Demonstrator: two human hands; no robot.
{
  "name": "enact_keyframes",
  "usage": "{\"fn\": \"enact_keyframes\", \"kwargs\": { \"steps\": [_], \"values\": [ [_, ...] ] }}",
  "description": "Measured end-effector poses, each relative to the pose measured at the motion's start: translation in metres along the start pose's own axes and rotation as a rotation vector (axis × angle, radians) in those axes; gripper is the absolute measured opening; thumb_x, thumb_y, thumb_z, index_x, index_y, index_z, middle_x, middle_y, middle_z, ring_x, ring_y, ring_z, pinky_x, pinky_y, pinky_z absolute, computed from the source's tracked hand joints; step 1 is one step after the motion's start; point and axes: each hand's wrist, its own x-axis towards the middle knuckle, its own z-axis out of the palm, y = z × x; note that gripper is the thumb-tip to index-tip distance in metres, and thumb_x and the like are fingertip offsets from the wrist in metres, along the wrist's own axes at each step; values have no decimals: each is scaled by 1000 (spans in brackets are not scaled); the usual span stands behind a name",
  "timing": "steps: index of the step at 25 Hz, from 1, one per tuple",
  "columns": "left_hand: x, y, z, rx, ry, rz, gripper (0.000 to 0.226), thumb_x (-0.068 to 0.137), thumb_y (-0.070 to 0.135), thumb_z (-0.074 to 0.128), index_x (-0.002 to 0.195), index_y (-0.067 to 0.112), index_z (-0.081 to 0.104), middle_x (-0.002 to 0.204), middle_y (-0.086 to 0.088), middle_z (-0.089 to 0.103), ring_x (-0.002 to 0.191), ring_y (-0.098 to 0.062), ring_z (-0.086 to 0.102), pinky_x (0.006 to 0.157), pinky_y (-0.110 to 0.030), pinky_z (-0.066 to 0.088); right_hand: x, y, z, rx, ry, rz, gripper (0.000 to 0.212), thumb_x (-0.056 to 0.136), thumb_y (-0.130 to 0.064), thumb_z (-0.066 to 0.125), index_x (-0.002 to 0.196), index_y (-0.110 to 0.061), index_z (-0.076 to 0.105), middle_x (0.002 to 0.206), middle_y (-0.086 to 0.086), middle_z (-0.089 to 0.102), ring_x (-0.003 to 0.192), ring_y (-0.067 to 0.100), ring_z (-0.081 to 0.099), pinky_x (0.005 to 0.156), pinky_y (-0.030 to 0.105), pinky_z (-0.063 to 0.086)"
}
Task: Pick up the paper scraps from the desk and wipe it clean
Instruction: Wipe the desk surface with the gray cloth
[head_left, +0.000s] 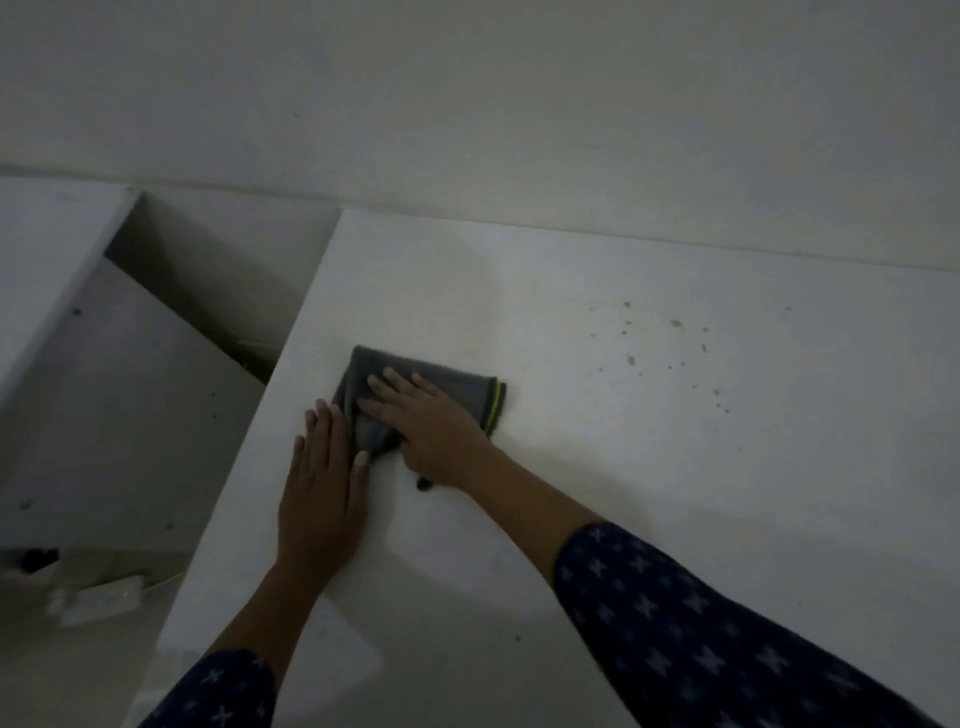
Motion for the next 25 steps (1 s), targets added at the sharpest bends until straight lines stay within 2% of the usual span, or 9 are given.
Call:
{"fn": "enact_keyframes", "kwargs": {
  "steps": [3,6,12,15,17,18,20,22,25],
  "values": [
    [-5,8,9,131,-13,132,66,97,45,14,147,2,10,156,-12,5,145,-21,3,118,-34,4,53,14,-6,53,142,208,65,89,-6,39,149,-19,18,160,5,8,148,18,2,120,33,-1],
    [-1,21,18,175,-30,230,62,98,41,18,148,4,12,156,-12,6,146,-22,1,118,-32,0,48,68,-25,60,310,488,69,86,-3,41,150,-17,17,159,8,8,147,21,3,120,34,2],
    [19,77,43,147,-51,410,61,98,37,20,146,0,18,154,-17,16,145,-27,8,117,-37,8,-148,206,-66,-65,414,1209,68,89,-3,38,150,-13,10,159,12,7,147,25,5,121,40,10],
    [23,120,58,127,-89,479,61,98,38,16,145,-2,22,153,-19,21,143,-30,15,116,-38,9,-233,208,-86,-81,336,1436,56,93,-7,36,147,-5,21,152,21,27,139,33,30,109,42,35],
    [22,149,67,118,-123,555,62,98,39,12,144,-2,24,152,-20,23,142,-32,18,116,-39,10,-233,194,-99,-103,305,1441,43,94,-10,35,137,-3,36,135,22,48,117,35,52,89,40,45],
    [21,161,72,111,-140,591,62,99,39,12,143,-3,25,151,-20,24,142,-32,18,116,-39,9,-222,181,-97,-107,277,1352,40,94,-11,36,133,-4,39,133,21,50,115,35,53,87,40,46],
    [20,182,81,101,-168,638,63,99,39,13,142,-4,27,150,-21,25,141,-32,20,116,-38,8,-192,147,-73,-67,225,1024,48,94,-18,40,140,-8,34,149,19,32,134,31,37,105,39,36],
    [21,193,89,110,-175,657,64,99,41,12,141,-6,28,148,-23,28,140,-30,20,116,-37,6,-172,123,-44,25,238,745,59,94,-25,41,148,-13,22,158,10,13,147,23,12,118,34,11],
    [25,211,100,140,-141,689,65,98,41,10,142,-4,27,149,-22,28,141,-29,18,115,-37,4,-201,167,-46,108,387,752,62,91,-16,42,149,-17,20,159,6,11,148,19,4,119,32,2]
  ]
}}
